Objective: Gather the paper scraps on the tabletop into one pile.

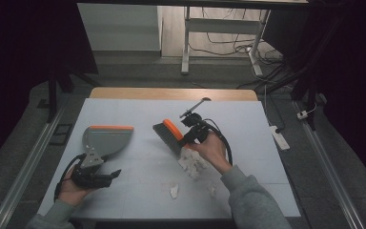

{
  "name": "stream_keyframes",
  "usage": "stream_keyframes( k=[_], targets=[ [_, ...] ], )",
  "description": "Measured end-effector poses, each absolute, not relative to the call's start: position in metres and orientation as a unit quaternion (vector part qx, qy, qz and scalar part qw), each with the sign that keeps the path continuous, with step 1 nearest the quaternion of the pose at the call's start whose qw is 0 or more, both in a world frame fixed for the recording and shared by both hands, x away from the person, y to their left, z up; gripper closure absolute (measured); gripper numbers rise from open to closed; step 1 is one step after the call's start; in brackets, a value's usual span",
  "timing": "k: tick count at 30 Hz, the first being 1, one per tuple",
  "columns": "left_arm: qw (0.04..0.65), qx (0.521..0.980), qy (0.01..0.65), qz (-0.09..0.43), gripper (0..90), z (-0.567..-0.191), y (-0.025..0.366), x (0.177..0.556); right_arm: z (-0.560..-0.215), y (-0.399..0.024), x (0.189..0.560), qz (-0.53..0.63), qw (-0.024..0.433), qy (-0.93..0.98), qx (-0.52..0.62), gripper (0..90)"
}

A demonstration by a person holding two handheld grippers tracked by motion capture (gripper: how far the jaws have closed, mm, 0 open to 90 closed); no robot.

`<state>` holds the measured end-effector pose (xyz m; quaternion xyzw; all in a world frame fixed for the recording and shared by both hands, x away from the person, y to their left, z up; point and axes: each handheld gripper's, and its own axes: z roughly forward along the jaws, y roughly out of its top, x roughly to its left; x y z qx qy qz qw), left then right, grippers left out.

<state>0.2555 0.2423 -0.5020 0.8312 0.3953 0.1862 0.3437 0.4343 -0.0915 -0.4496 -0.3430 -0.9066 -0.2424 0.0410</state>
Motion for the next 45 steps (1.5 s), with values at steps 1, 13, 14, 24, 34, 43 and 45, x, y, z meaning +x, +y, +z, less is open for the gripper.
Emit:
stream_keyframes(
  k=[1, 13, 14, 24, 34, 43, 45],
  targets=[
    [0.342, 0.832, 0.395, 0.187, 29.5, -0.502, 0.242, 0.256, -0.444, -0.094, 0.429, -0.257, 0.046, -0.905, -0.337, 69.8],
    [0.343, 0.829, 0.399, 0.187, 29.5, -0.502, 0.243, 0.256, -0.415, -0.113, 0.367, -0.276, 0.051, -0.925, -0.257, 69.8],
    [0.342, 0.829, 0.4, 0.187, 29.5, -0.502, 0.244, 0.256, -0.421, -0.113, 0.357, -0.264, 0.062, -0.931, -0.246, 69.7],
    [0.34, 0.829, 0.402, 0.187, 29.5, -0.503, 0.244, 0.257, -0.445, -0.097, 0.305, -0.186, 0.094, -0.965, -0.163, 69.8],
    [0.341, 0.829, 0.402, 0.188, 29.5, -0.503, 0.245, 0.257, -0.461, -0.087, 0.317, -0.133, 0.065, -0.974, -0.171, 69.7],
    [0.343, 0.828, 0.403, 0.187, 29.5, -0.503, 0.245, 0.257, -0.446, -0.113, 0.365, -0.143, -0.032, -0.961, -0.236, 69.8],
    [0.342, 0.829, 0.402, 0.186, 29.5, -0.503, 0.246, 0.257, -0.444, -0.118, 0.367, -0.158, -0.025, -0.958, -0.238, 69.8]
  ],
)
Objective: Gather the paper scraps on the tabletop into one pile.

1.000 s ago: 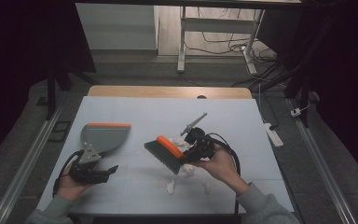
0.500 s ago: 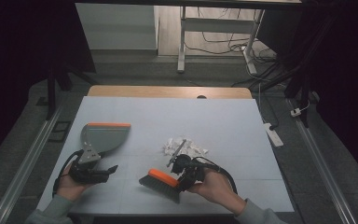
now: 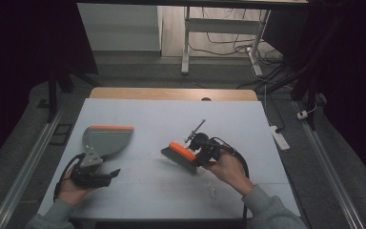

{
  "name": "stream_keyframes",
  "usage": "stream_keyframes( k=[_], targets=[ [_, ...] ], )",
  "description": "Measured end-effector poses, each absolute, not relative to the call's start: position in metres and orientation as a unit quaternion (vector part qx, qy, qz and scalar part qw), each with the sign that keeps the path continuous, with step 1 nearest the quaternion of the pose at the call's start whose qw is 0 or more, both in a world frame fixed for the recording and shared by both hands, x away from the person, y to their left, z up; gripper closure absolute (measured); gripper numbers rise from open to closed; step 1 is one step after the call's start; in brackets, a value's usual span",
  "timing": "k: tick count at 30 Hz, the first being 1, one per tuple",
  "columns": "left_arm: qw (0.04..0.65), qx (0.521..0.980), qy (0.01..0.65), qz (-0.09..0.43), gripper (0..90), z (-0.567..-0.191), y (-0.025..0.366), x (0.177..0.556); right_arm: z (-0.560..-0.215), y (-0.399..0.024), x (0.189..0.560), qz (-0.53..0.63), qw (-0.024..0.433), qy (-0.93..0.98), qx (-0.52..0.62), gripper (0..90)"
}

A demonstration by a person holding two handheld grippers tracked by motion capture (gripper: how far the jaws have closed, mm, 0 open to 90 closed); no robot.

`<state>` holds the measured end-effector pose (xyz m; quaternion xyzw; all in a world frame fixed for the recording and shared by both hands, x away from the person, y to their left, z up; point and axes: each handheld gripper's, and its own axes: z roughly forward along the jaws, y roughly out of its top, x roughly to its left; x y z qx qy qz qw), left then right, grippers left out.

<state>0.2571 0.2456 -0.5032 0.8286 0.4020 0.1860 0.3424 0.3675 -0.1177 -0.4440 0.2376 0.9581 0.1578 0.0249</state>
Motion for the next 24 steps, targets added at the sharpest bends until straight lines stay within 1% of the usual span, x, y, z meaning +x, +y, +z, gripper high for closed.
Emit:
stream_keyframes(
  k=[2, 4, 7, 8, 9, 11, 16, 18, 24],
  targets=[
    [0.343, 0.827, 0.405, 0.185, 29.5, -0.504, 0.246, 0.258, -0.431, -0.132, 0.364, 0.201, 0.011, 0.95, 0.239, 69.8],
    [0.342, 0.827, 0.405, 0.185, 29.5, -0.504, 0.245, 0.258, -0.42, -0.141, 0.359, 0.222, 0.01, 0.947, 0.233, 69.8],
    [0.339, 0.83, 0.402, 0.186, 29.5, -0.504, 0.245, 0.258, -0.406, -0.156, 0.351, 0.239, 0.019, 0.945, 0.223, 69.8],
    [0.339, 0.83, 0.402, 0.186, 29.5, -0.504, 0.244, 0.258, -0.406, -0.156, 0.351, 0.239, 0.019, 0.945, 0.223, 69.8],
    [0.339, 0.83, 0.402, 0.185, 29.5, -0.504, 0.244, 0.257, -0.398, -0.166, 0.349, 0.242, 0.024, 0.943, 0.226, 69.8],
    [0.339, 0.83, 0.402, 0.186, 29.5, -0.504, 0.244, 0.258, -0.394, -0.177, 0.346, 0.242, 0.03, 0.943, 0.225, 69.8],
    [0.337, 0.829, 0.405, 0.185, 29.5, -0.505, 0.245, 0.258, -0.402, -0.198, 0.336, 0.213, 0.008, 0.956, 0.2, 69.8],
    [0.336, 0.83, 0.405, 0.183, 29.5, -0.506, 0.244, 0.259, -0.411, -0.202, 0.329, 0.185, 0.01, 0.964, 0.19, 69.8],
    [0.332, 0.832, 0.404, 0.182, 29.5, -0.507, 0.242, 0.26, -0.432, -0.199, 0.31, 0.139, -0.025, 0.979, 0.148, 69.8]
  ],
)
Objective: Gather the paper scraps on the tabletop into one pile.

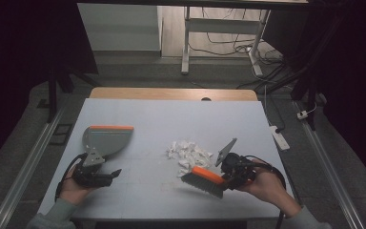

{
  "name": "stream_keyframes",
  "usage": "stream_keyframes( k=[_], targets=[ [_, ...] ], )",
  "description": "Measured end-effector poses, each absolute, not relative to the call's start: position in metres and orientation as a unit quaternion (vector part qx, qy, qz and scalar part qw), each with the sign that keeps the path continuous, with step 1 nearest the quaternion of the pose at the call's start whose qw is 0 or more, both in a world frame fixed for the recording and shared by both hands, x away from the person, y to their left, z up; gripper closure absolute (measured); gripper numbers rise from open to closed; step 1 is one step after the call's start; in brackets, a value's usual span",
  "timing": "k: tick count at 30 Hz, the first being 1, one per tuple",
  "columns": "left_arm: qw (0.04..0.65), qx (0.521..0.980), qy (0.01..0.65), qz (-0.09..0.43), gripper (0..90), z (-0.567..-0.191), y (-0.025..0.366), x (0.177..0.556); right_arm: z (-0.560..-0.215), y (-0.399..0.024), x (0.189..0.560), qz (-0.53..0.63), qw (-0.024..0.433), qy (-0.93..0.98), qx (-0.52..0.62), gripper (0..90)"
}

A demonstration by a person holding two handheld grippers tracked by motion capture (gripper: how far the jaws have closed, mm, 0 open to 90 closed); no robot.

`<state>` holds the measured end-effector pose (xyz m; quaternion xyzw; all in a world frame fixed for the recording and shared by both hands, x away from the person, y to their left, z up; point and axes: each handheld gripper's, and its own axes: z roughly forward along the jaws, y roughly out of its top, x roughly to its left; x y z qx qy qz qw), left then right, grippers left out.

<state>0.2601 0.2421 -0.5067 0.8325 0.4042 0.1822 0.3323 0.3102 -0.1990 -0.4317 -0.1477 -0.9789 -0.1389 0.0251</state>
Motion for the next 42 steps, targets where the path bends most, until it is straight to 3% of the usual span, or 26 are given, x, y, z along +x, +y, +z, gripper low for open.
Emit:
stream_keyframes(
  k=[5, 10, 22, 25, 30, 35, 42],
  targets=[
    [0.332, 0.832, 0.406, 0.181, 29.5, -0.507, 0.242, 0.261, -0.445, -0.189, 0.305, -0.097, 0.042, -0.988, -0.113, 69.8],
    [0.333, 0.832, 0.403, 0.186, 29.5, -0.507, 0.241, 0.259, -0.446, -0.178, 0.317, -0.087, -0.001, -0.99, -0.108, 69.7],
    [0.337, 0.832, 0.4, 0.186, 29.9, -0.506, 0.242, 0.259, -0.446, -0.156, 0.359, -0.114, -0.032, -0.987, -0.112, 69.7],
    [0.337, 0.831, 0.401, 0.186, 30.0, -0.507, 0.242, 0.259, -0.442, -0.157, 0.358, -0.125, -0.052, -0.984, -0.112, 69.8],
    [0.335, 0.832, 0.4, 0.186, 29.9, -0.507, 0.241, 0.259, -0.419, -0.173, 0.361, -0.202, -0.041, -0.968, -0.141, 69.7],
    [0.336, 0.832, 0.4, 0.186, 29.9, -0.507, 0.242, 0.259, -0.396, -0.19, 0.366, -0.243, -0.077, -0.949, -0.188, 69.7],
    [0.336, 0.832, 0.4, 0.186, 29.9, -0.506, 0.242, 0.259, -0.398, -0.202, 0.368, -0.261, -0.088, -0.936, -0.22, 69.7]
  ],
)
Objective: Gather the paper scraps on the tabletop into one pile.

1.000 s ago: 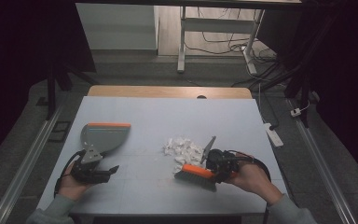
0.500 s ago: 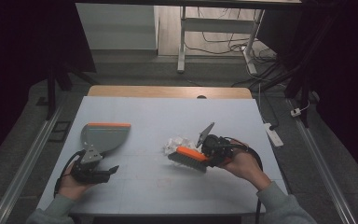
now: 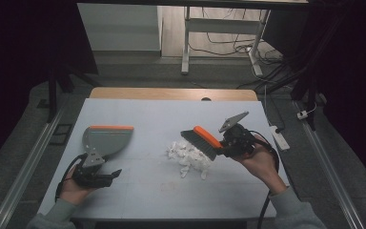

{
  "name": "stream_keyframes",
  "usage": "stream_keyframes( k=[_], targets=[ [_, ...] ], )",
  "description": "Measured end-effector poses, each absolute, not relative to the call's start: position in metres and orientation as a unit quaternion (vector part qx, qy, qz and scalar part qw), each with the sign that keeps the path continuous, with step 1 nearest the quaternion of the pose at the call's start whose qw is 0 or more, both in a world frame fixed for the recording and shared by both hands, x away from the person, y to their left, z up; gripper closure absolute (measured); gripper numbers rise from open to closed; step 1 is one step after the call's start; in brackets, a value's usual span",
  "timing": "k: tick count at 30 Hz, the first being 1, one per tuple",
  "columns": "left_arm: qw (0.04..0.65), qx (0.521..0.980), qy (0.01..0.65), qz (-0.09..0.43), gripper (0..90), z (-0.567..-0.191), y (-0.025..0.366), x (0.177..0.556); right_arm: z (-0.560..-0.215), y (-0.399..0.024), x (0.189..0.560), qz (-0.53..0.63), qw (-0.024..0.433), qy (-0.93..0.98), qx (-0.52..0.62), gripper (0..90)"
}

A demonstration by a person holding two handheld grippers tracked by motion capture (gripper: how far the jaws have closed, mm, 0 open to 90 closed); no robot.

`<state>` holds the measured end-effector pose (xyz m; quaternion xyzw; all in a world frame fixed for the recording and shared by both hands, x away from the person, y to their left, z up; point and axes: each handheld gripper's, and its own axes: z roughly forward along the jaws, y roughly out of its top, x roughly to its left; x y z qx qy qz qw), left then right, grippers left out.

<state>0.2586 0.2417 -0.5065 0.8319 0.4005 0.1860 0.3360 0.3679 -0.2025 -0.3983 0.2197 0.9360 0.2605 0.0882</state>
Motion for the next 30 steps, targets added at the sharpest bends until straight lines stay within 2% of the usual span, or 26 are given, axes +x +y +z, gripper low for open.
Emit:
stream_keyframes(
  k=[8, 21, 30],
  targets=[
    [0.338, 0.83, 0.402, 0.188, 29.9, -0.506, 0.242, 0.259, -0.409, -0.222, 0.369, 0.289, 0.098, 0.915, 0.264, 69.7],
    [0.346, 0.823, 0.406, 0.197, 29.7, -0.502, 0.24, 0.26, -0.435, -0.279, 0.349, 0.364, 0.155, 0.844, 0.362, 69.7],
    [0.348, 0.82, 0.407, 0.202, 29.3, -0.502, 0.238, 0.26, -0.454, -0.297, 0.333, 0.364, 0.177, 0.833, 0.378, 69.7]
  ],
)
